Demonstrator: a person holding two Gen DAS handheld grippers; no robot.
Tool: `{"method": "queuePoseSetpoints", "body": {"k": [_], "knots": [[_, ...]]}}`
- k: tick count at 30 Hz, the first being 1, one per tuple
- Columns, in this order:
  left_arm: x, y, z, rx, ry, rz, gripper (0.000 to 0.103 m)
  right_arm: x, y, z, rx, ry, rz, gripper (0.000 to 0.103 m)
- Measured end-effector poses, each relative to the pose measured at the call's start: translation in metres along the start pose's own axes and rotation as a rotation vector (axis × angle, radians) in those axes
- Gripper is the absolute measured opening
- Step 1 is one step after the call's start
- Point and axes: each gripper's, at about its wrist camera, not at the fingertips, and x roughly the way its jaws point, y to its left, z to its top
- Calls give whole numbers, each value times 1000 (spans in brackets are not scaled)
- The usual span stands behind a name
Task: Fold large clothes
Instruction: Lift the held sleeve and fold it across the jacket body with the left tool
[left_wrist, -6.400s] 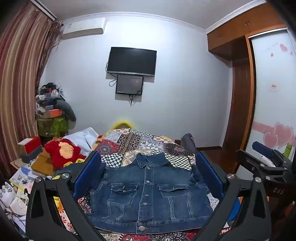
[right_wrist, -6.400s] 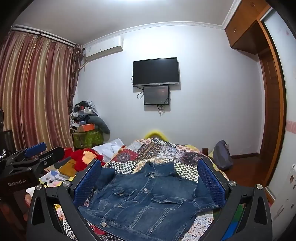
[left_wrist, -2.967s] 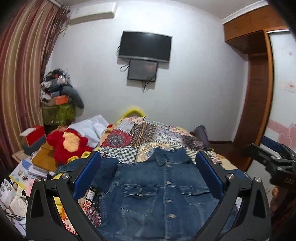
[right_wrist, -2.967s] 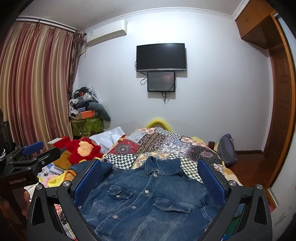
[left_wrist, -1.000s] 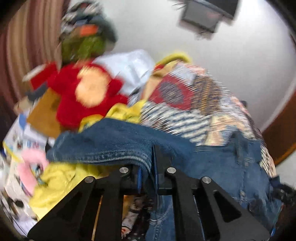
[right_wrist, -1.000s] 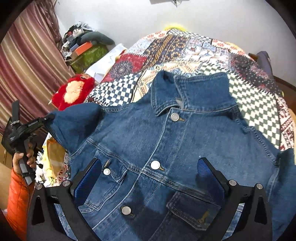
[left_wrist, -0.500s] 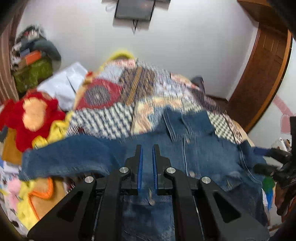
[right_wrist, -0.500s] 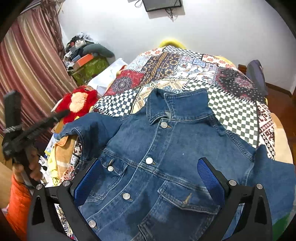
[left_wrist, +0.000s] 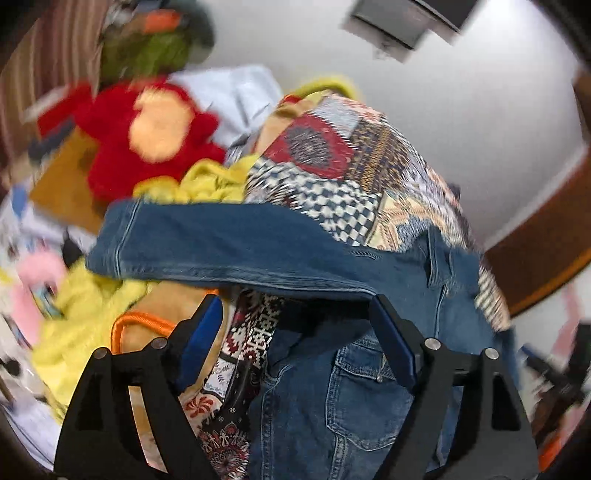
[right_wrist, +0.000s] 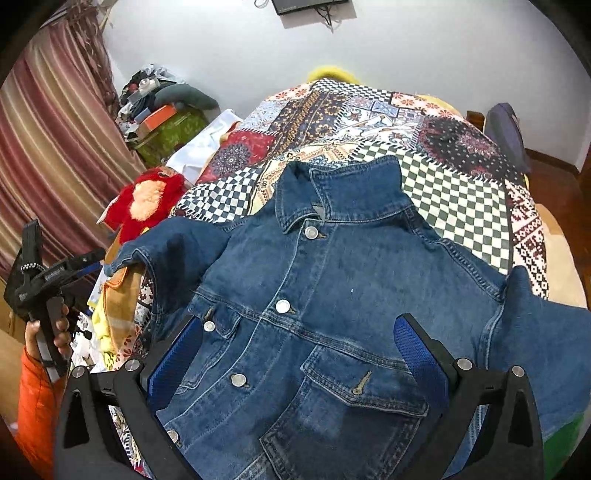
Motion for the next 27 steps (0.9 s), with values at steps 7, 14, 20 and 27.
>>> {"method": "queuePoseSetpoints", "body": {"k": [7, 14, 20, 27], "knots": [[45, 53, 12, -227, 62, -156, 81, 24, 4, 5, -2, 37, -4, 103], [84, 65, 33, -226, 40, -45, 81, 45, 4, 10, 3, 64, -10, 103], [105, 63, 51, -60, 17, 288, 43, 55, 1, 9, 16, 84, -13, 103], [67, -2, 55, 225, -138, 414, 8, 41, -3, 9, 2, 57, -45, 103]]}}
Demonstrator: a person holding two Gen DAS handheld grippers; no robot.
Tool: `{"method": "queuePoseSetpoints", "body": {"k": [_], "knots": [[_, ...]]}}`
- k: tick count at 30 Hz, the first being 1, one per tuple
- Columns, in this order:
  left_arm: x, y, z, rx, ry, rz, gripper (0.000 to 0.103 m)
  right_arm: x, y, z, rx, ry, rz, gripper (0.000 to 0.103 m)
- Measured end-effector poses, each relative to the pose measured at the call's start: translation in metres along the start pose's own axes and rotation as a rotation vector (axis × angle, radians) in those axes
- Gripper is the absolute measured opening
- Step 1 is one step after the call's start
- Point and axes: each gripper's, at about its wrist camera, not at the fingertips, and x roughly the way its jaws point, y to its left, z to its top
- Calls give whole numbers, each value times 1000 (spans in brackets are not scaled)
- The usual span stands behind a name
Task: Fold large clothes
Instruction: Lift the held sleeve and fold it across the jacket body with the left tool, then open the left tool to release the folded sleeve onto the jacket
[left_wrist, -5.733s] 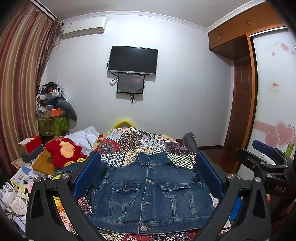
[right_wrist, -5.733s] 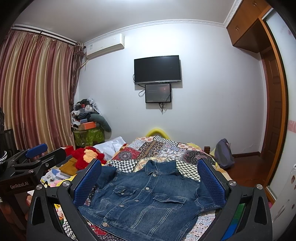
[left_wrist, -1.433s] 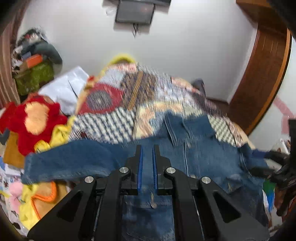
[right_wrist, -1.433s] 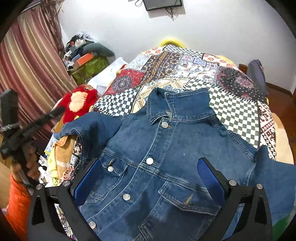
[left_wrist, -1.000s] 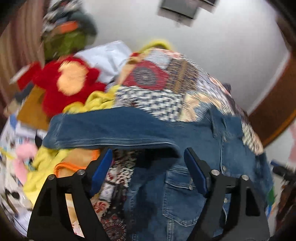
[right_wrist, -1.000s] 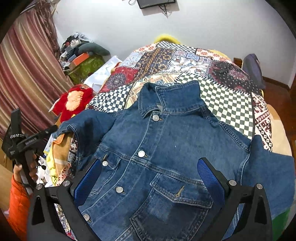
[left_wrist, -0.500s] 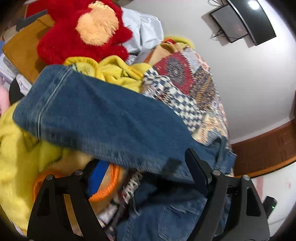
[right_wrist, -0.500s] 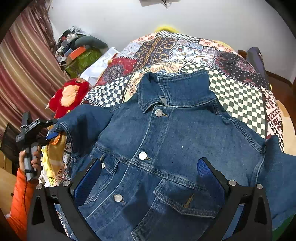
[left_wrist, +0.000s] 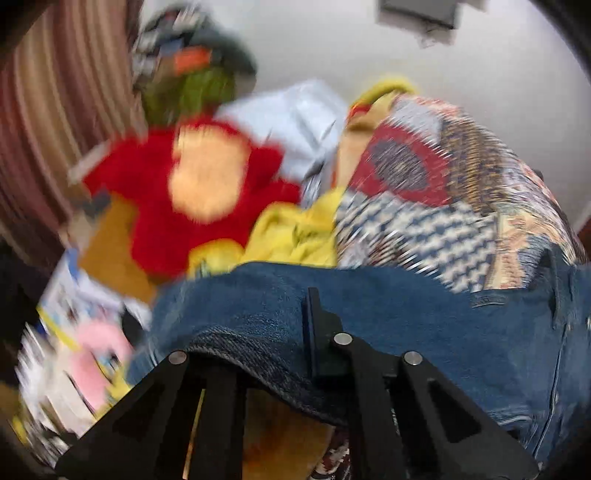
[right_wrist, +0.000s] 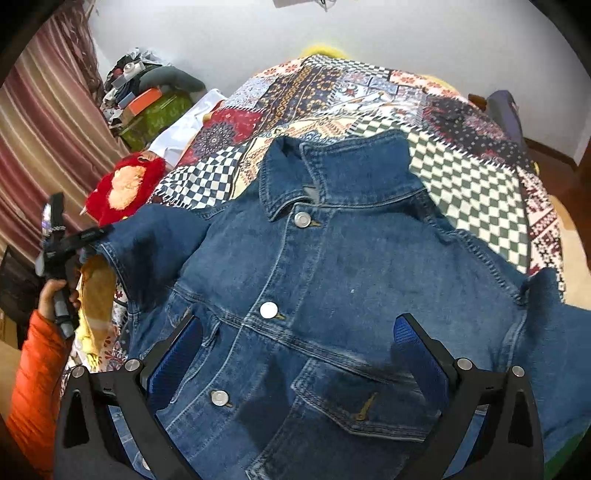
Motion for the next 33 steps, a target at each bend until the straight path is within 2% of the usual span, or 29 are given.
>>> {"method": "queuePoseSetpoints", "body": {"k": [3, 6, 9, 12, 15, 18, 21, 25, 29, 32, 33], "knots": [[-54, -31, 14, 100, -138, -39, 8, -12, -3, 0, 9, -21, 5, 103], [-101, -63, 25, 158, -226, -114, 7, -27, -7, -2, 18, -47, 13, 103], [-138, -96, 29, 205, -274, -206, 6, -41, -11, -6, 29, -65, 25, 103], [-158, -128, 29, 233, -276, -306, 6, -57, -18, -10, 35, -84, 27, 103], [-164, -169, 19, 285, -228, -421, 6, -73, -28, -16, 42, -101, 17, 103], [-159, -206, 4, 346, -171, -461, 6, -88, -40, -23, 53, -113, 7, 103], [-145, -240, -22, 396, -81, -509, 6, -98, -52, -32, 70, -112, 0, 103], [-122, -279, -69, 465, 59, -549, 6, -98, -63, -43, 81, -88, -17, 103], [-100, -305, -116, 493, 257, -593, 6, -91, -66, -51, 82, -51, -26, 103], [-95, -312, -135, 529, 314, -581, 7, -87, -61, -52, 71, -36, -30, 103], [-97, -312, -138, 544, 317, -574, 11, -86, -58, -52, 66, -34, -30, 103]]}}
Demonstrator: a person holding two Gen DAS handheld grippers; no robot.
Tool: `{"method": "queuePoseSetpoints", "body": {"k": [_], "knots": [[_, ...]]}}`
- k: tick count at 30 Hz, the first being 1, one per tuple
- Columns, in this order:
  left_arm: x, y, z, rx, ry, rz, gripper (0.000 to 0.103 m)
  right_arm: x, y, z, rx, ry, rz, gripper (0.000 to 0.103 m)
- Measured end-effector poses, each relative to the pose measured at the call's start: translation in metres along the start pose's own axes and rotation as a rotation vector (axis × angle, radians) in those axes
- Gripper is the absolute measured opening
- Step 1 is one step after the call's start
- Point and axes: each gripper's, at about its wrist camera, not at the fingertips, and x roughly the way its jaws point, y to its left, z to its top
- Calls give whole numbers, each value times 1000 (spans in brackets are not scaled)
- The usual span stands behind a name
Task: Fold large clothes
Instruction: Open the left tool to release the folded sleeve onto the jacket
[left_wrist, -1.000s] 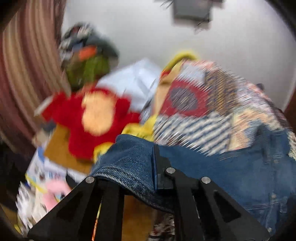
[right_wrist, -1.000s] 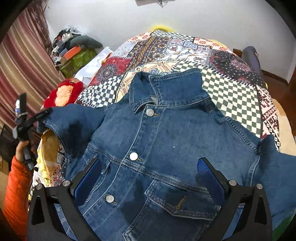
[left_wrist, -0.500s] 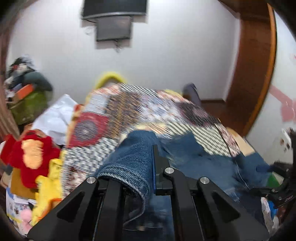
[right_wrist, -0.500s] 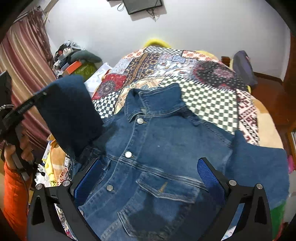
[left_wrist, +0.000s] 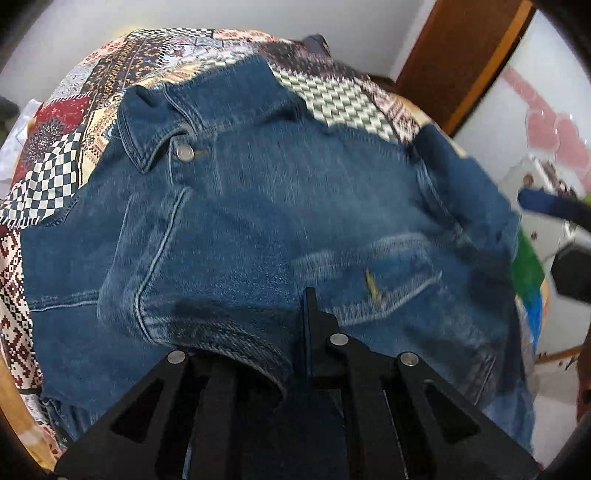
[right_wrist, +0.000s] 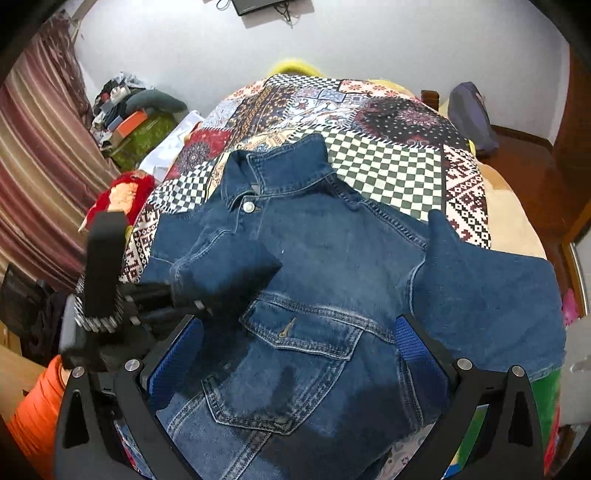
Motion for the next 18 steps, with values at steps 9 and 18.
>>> {"method": "queuePoseSetpoints", "body": {"k": [9, 18], "knots": [[-62, 25, -23, -23, -82, -46, 69, 2, 36, 19, -56, -27, 21, 103], [-115, 118, -70, -135, -215, 227, 90, 51, 90, 35, -175, 63, 12, 103]]}}
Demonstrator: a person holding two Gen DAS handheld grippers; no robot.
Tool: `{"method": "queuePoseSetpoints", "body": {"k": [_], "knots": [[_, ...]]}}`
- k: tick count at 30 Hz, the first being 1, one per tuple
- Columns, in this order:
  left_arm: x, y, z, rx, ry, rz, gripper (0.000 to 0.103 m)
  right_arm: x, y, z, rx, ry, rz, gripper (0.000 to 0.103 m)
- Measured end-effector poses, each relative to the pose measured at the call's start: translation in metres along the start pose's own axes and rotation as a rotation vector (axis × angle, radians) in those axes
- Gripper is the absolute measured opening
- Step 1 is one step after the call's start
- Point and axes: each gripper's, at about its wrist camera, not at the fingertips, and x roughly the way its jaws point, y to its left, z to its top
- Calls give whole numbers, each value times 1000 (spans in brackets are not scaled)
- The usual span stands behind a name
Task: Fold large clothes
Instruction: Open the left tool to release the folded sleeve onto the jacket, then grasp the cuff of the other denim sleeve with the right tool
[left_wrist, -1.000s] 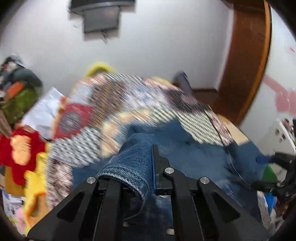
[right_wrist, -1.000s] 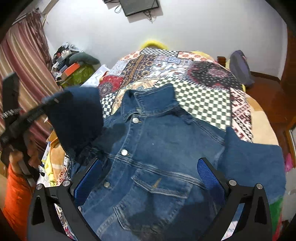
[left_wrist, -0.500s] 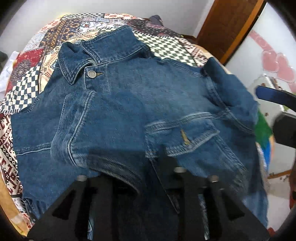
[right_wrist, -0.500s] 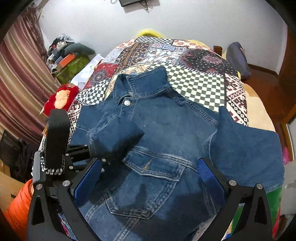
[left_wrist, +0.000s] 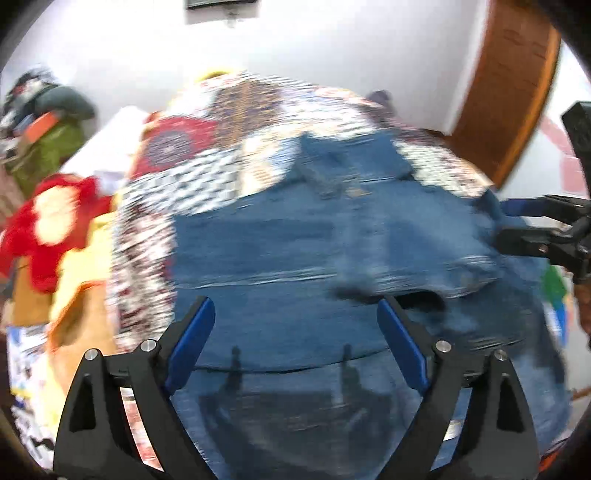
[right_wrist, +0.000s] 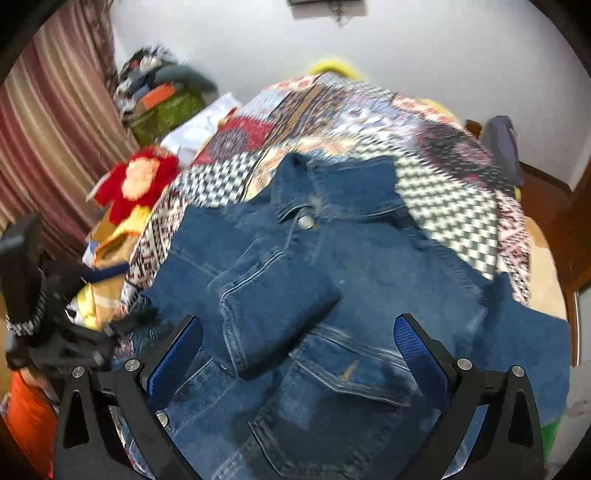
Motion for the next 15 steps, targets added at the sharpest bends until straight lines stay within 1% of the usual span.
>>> {"method": "queuePoseSetpoints", "body": {"k": [1, 2, 5, 8, 12, 15], "knots": [[5, 14, -4, -27, 13, 32, 90, 10, 6, 2, -8, 25, 5, 103], [9, 25, -7, -47, 21, 43, 90, 20, 12, 4, -17, 49, 8, 103], [28, 55, -19, -120, 59, 61, 90, 51, 29, 7, -62, 111, 16, 103], [53, 76, -29, -185, 103, 72, 90, 82, 52, 14, -130, 151, 9, 103], [84, 93, -38, -246, 155, 73, 90, 117, 67, 20, -164, 205, -9, 103], [99, 97, -45, -259, 178, 68, 90, 141, 70, 21, -180, 240, -42, 103]]}}
